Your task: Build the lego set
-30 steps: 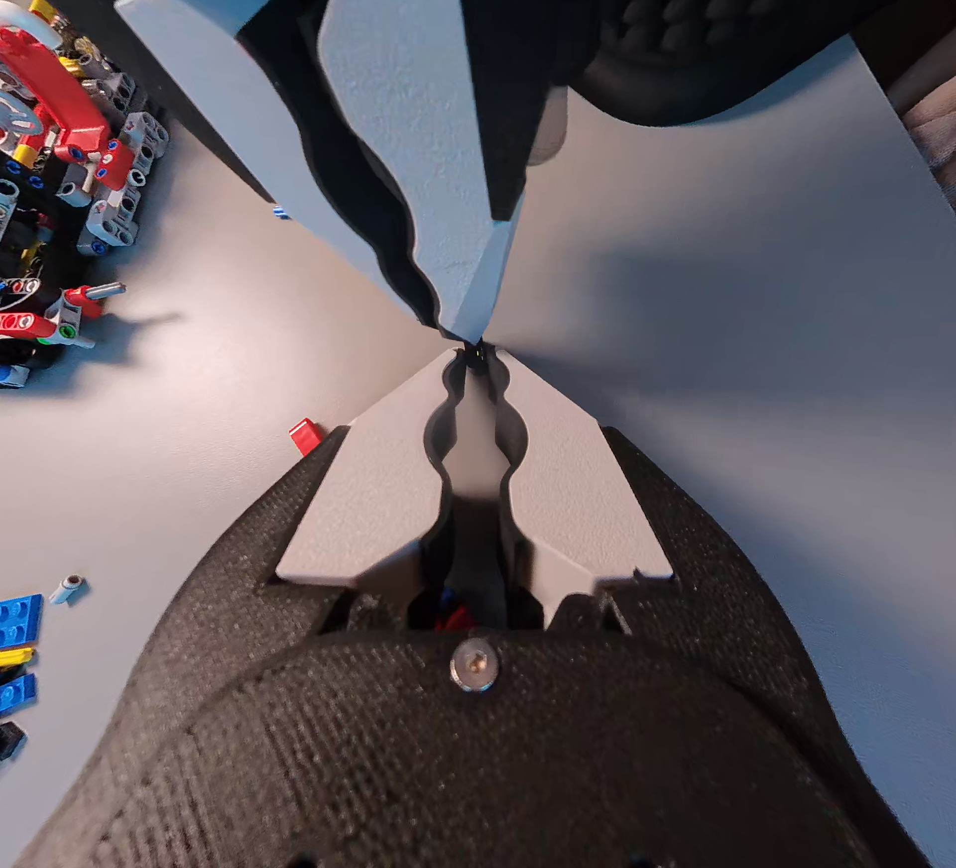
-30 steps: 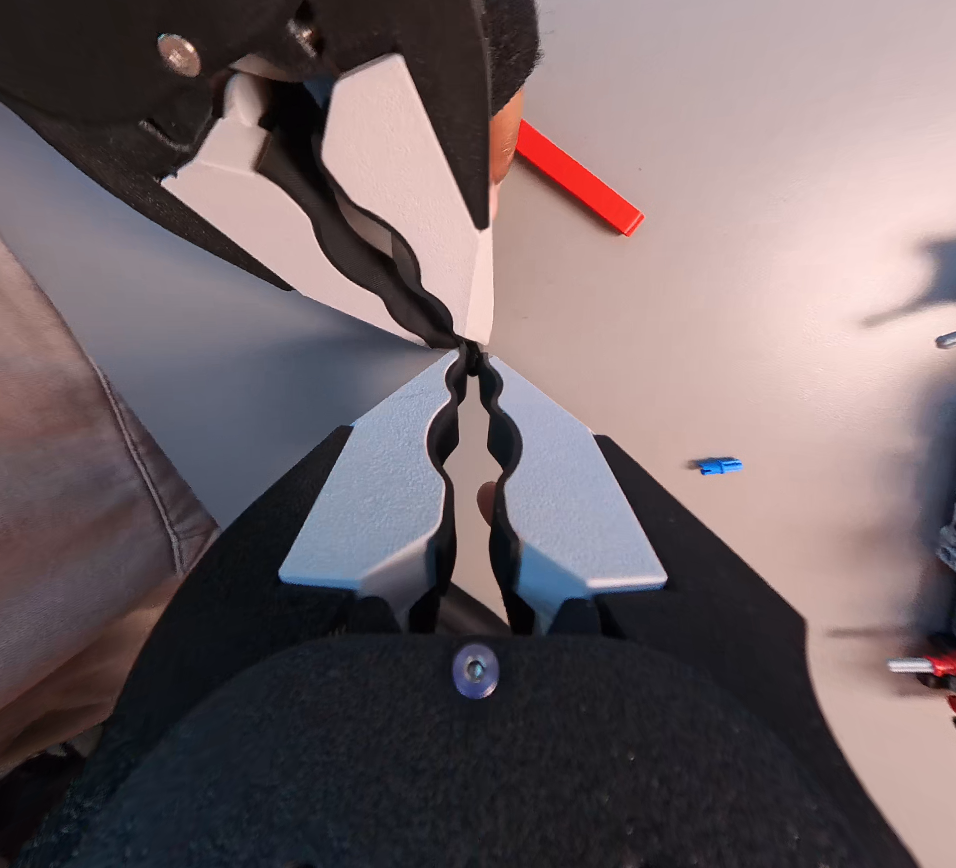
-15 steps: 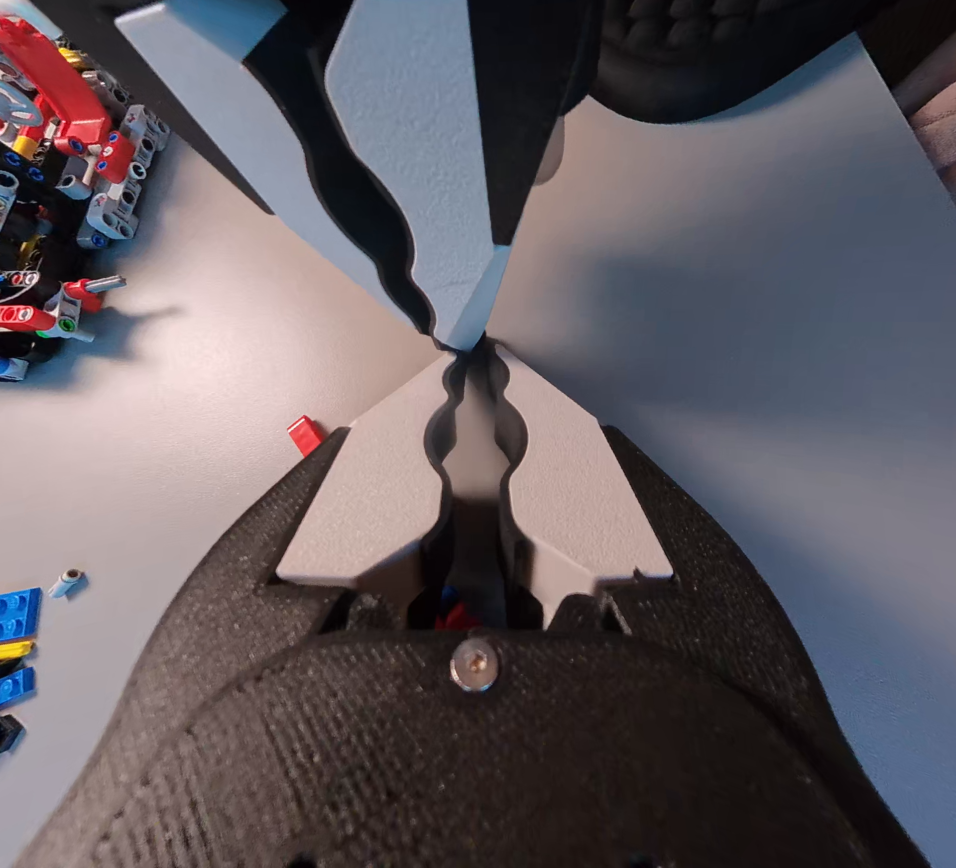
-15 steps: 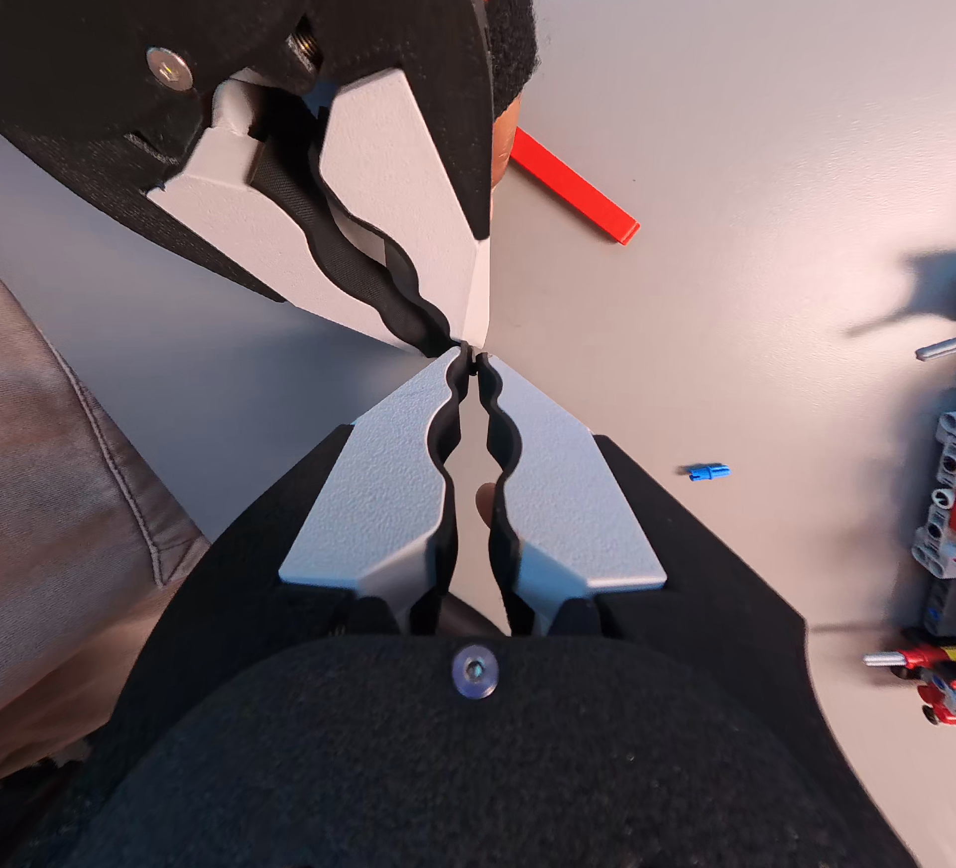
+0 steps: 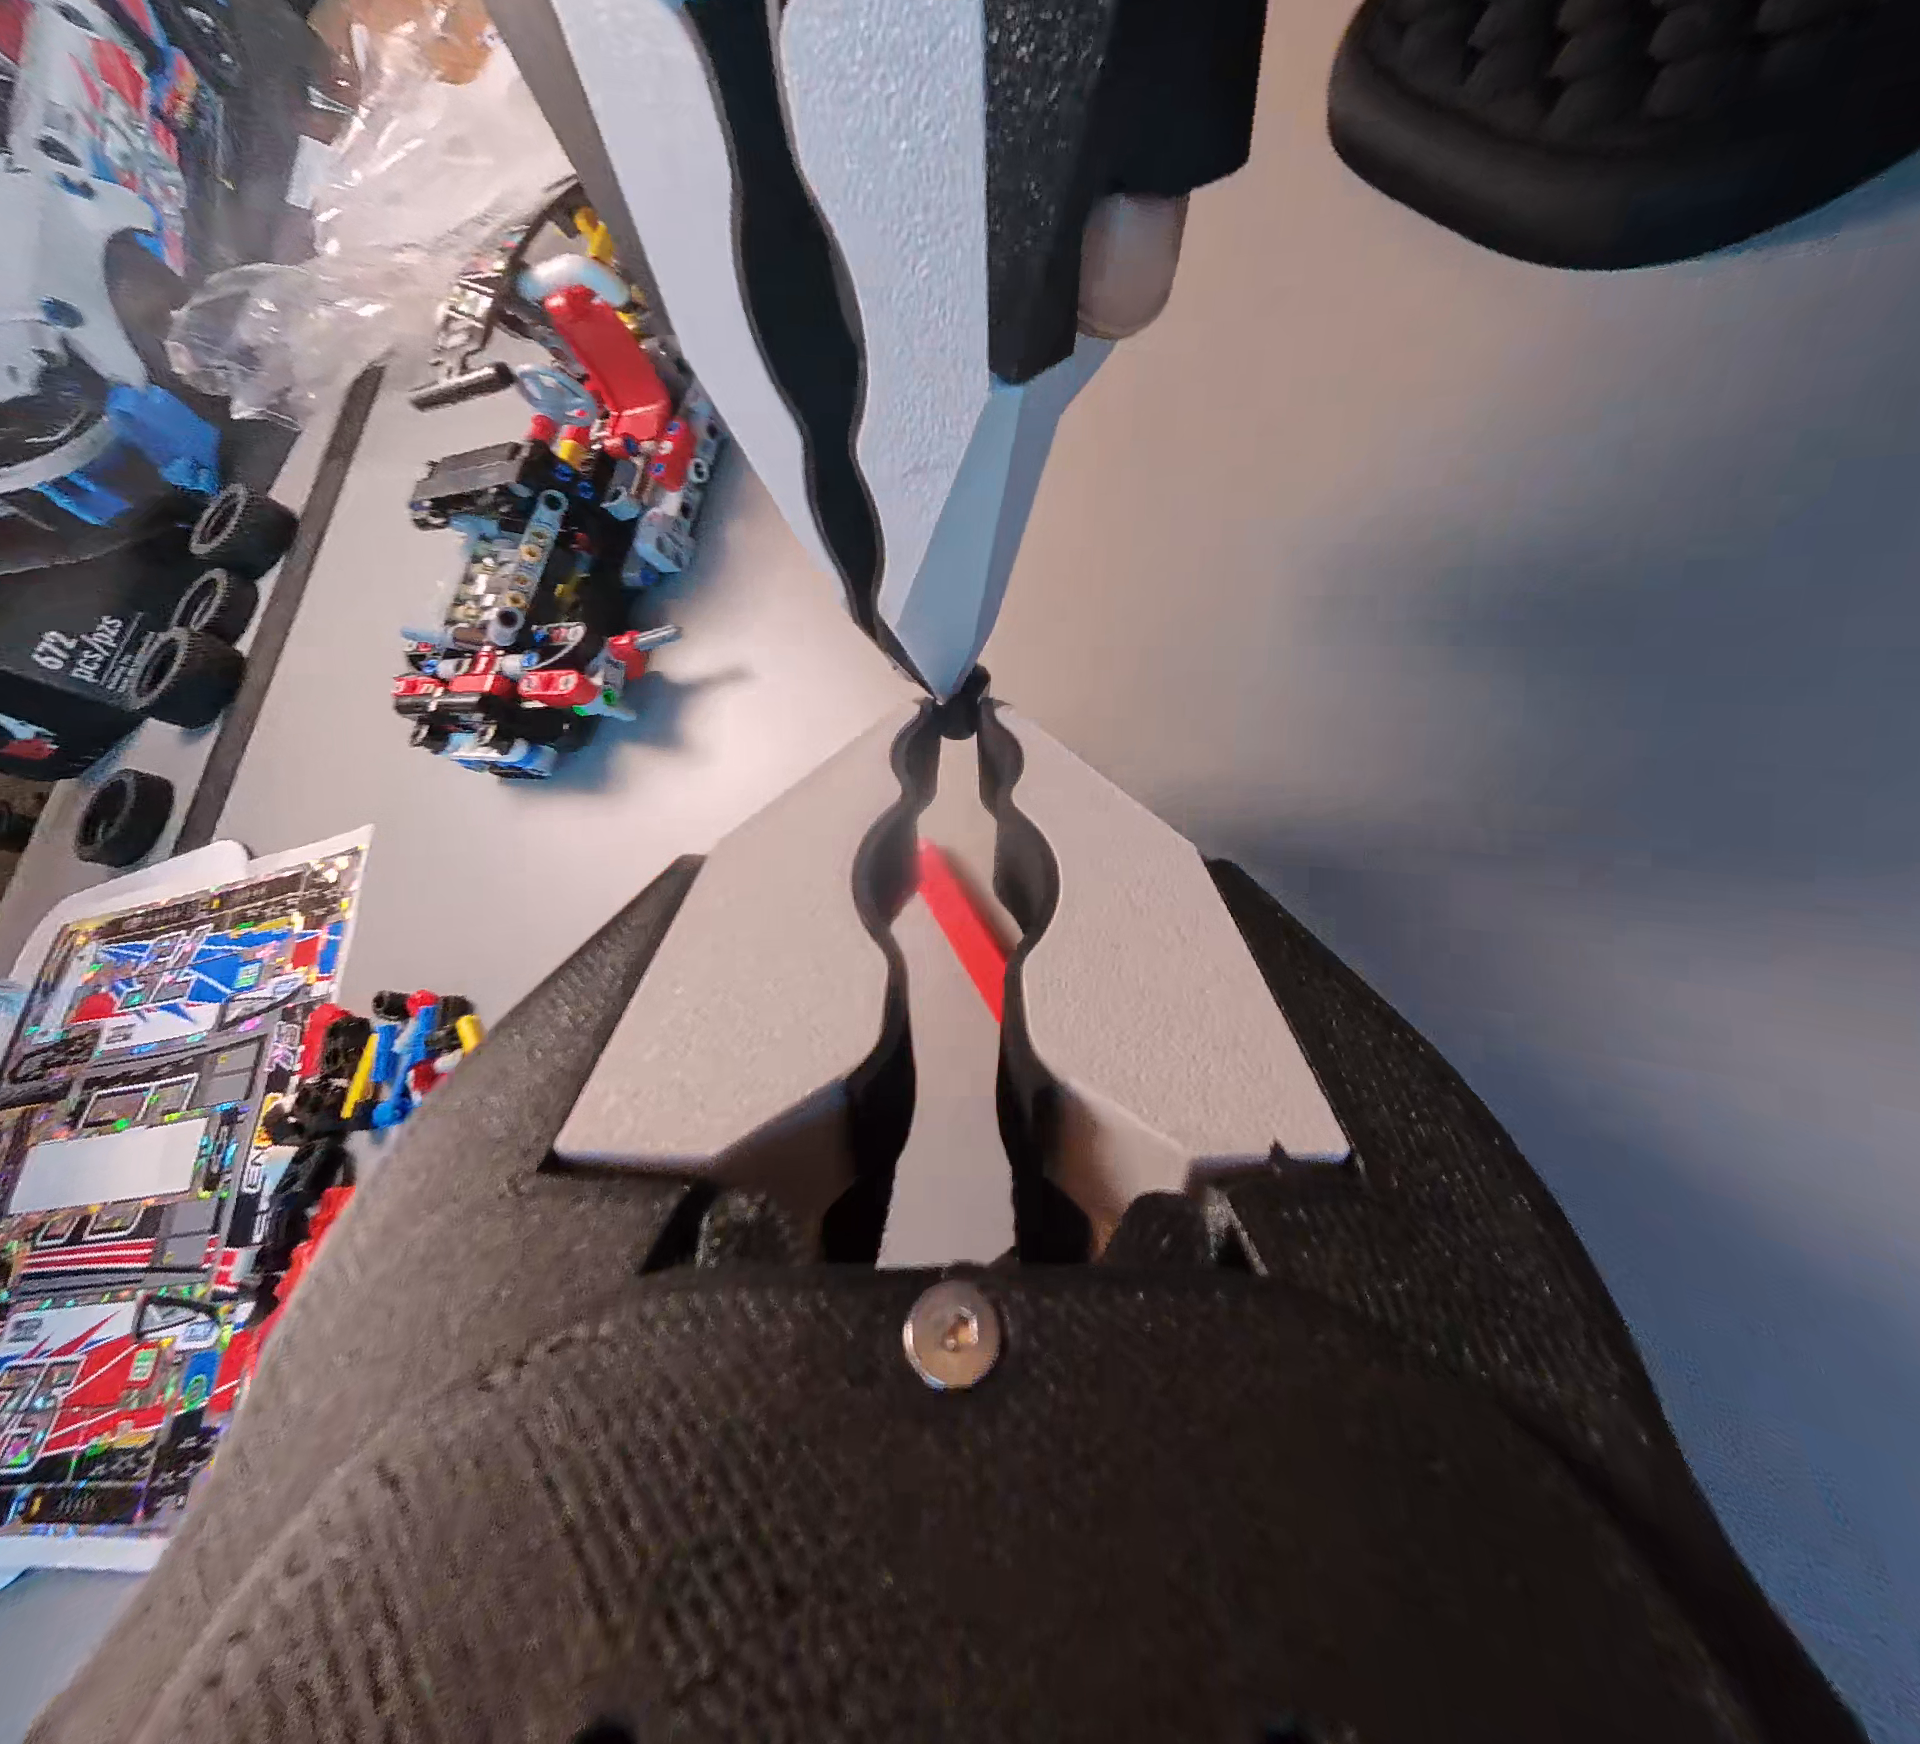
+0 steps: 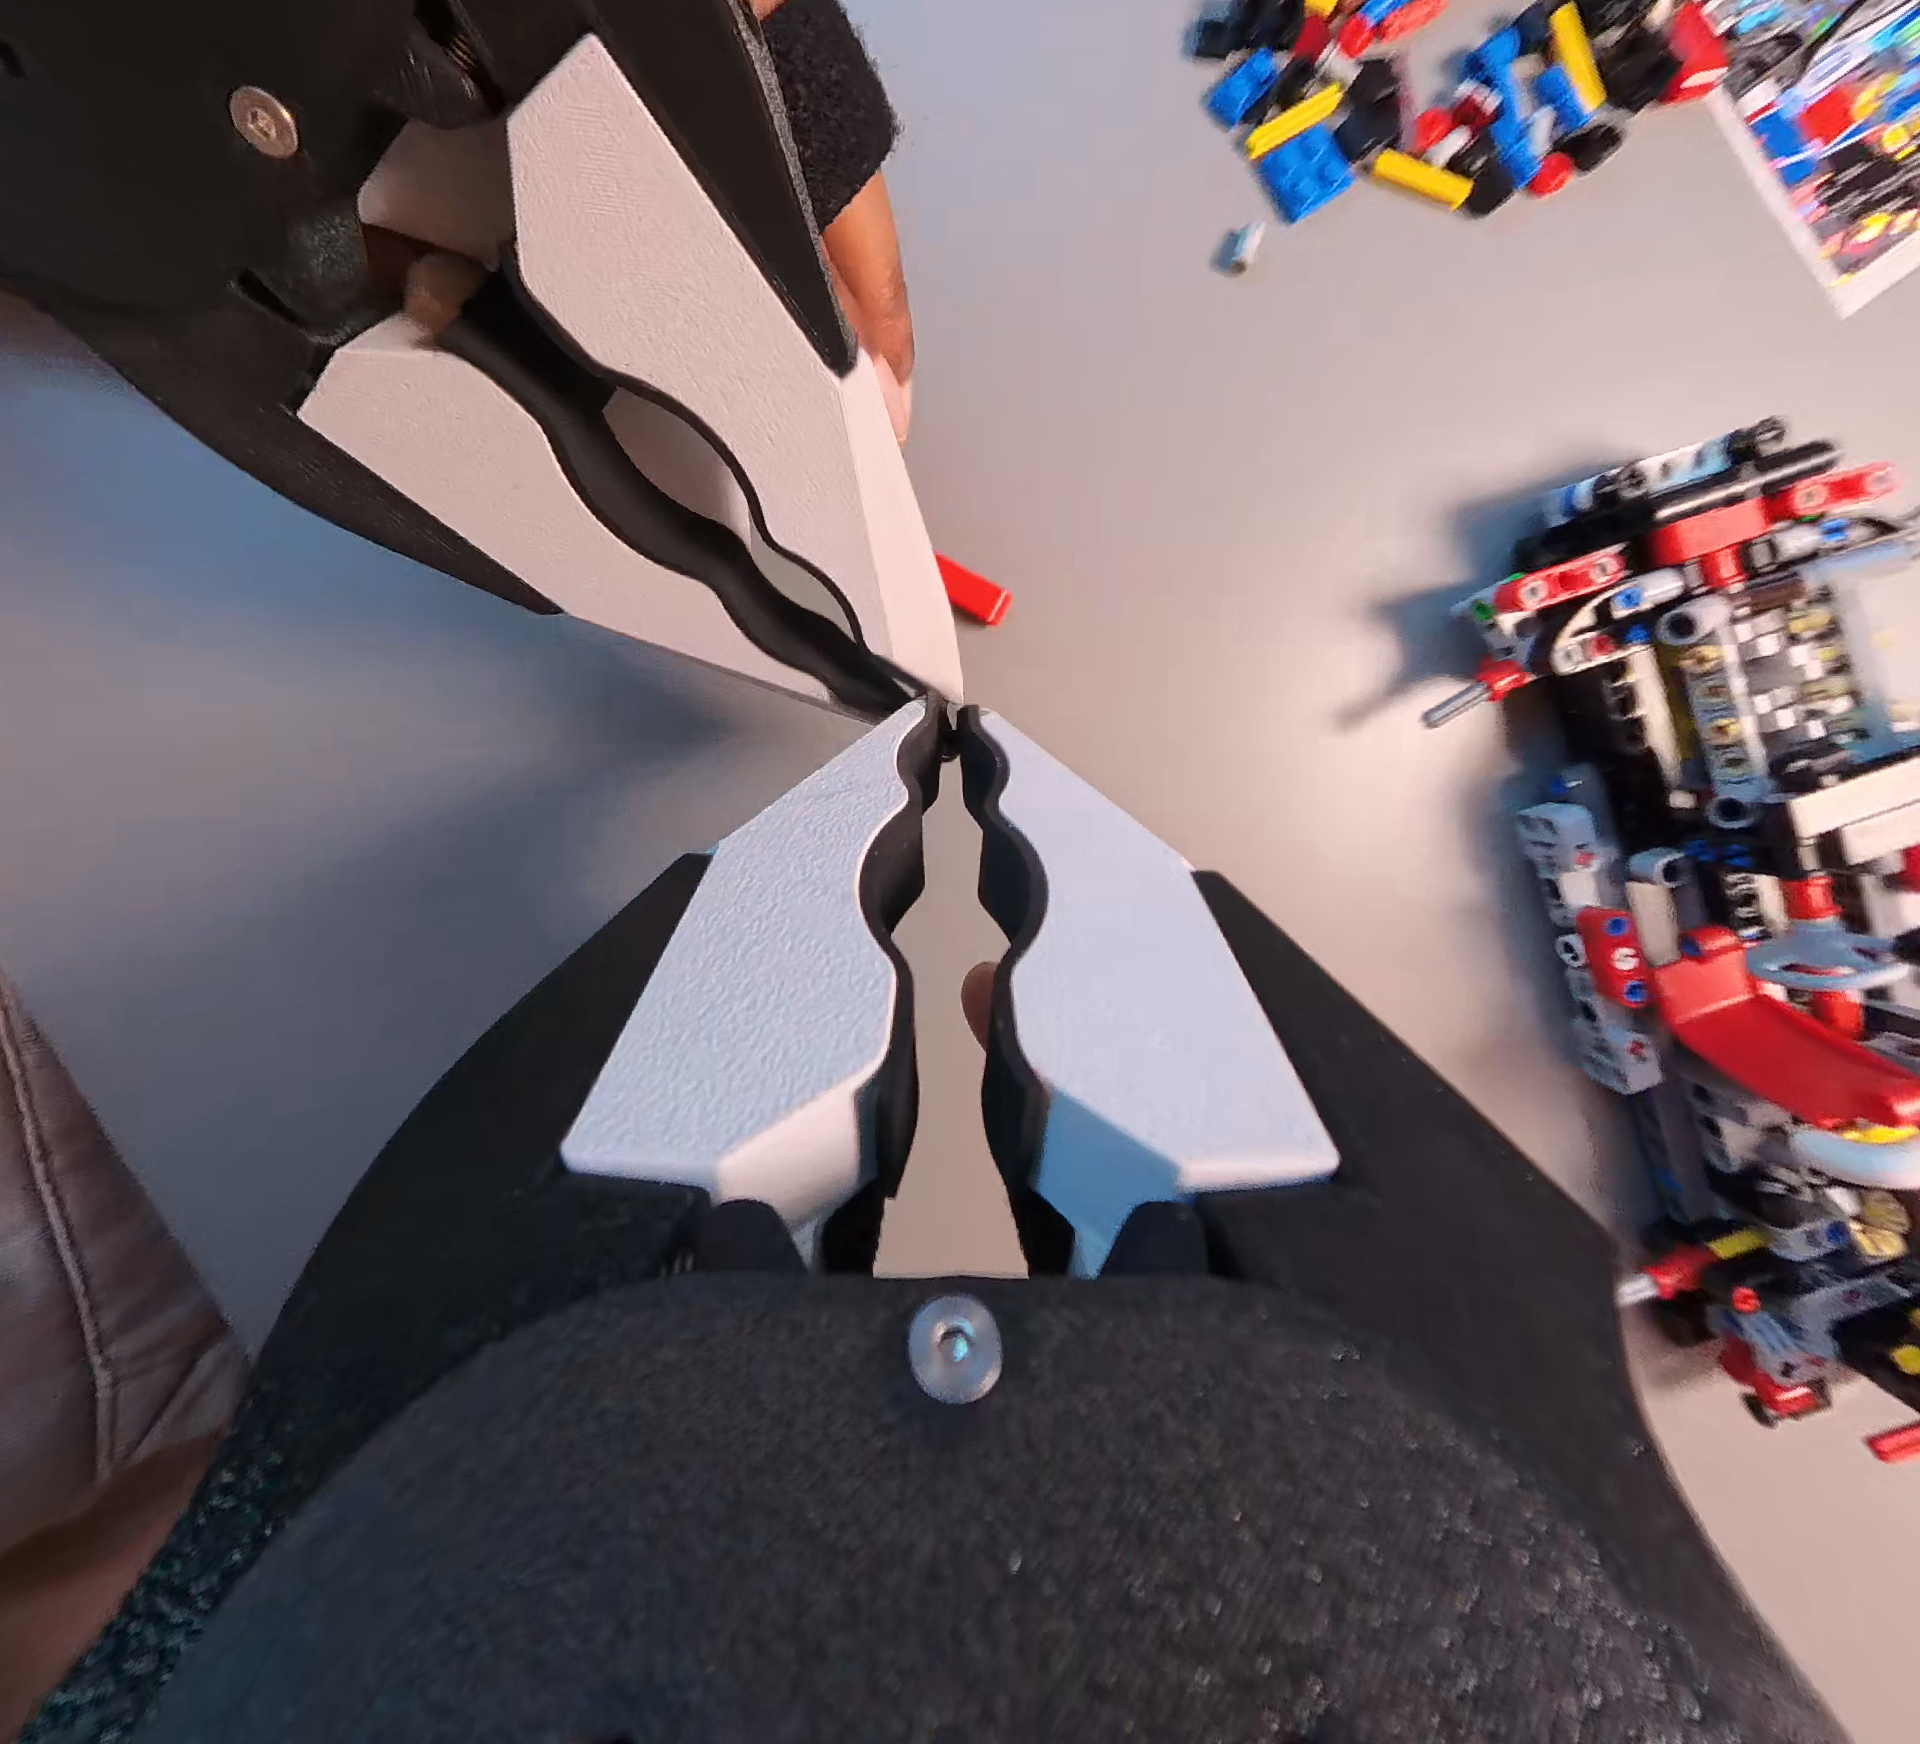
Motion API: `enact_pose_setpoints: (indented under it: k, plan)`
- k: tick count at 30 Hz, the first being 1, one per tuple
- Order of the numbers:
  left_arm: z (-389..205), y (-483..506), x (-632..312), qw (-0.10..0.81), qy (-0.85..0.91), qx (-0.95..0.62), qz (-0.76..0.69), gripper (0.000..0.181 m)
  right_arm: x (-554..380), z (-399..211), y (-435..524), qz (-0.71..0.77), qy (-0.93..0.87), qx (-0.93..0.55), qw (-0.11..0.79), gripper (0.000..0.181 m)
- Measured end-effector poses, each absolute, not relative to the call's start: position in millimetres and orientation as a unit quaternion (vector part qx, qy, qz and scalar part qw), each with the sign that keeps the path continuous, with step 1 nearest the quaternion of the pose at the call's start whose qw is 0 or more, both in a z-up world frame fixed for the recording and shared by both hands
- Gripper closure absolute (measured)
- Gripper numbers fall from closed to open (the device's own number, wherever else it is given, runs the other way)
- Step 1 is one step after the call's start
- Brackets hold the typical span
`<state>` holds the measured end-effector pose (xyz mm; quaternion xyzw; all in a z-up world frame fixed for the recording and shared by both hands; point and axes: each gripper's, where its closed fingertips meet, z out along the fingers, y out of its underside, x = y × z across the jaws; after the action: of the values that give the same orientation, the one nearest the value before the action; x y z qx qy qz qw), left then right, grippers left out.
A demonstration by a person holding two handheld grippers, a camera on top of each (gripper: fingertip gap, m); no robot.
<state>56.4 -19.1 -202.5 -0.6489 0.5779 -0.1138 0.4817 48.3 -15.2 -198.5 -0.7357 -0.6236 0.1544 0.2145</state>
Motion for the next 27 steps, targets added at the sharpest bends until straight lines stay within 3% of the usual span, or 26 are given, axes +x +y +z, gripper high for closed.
enact_pose_setpoints:
  k: [12,20,27]
  plan:
    - [-177.4,-3.3,38.8,0.508,0.514,-0.674,-0.157,0.176,29.1,-162.9,-0.8,0.297,-0.534,-0.707,0.356,0.181]
    - [-161.5,-1.2,33.5,0.537,0.476,-0.670,-0.190,0.176,33.3,-149.4,2.9,0.394,-0.450,-0.700,0.391,0.181]
    - [-165.4,17.7,27.4,0.552,0.461,-0.679,-0.151,0.176,29.9,-152.8,20.7,0.388,-0.427,-0.698,0.425,0.181]
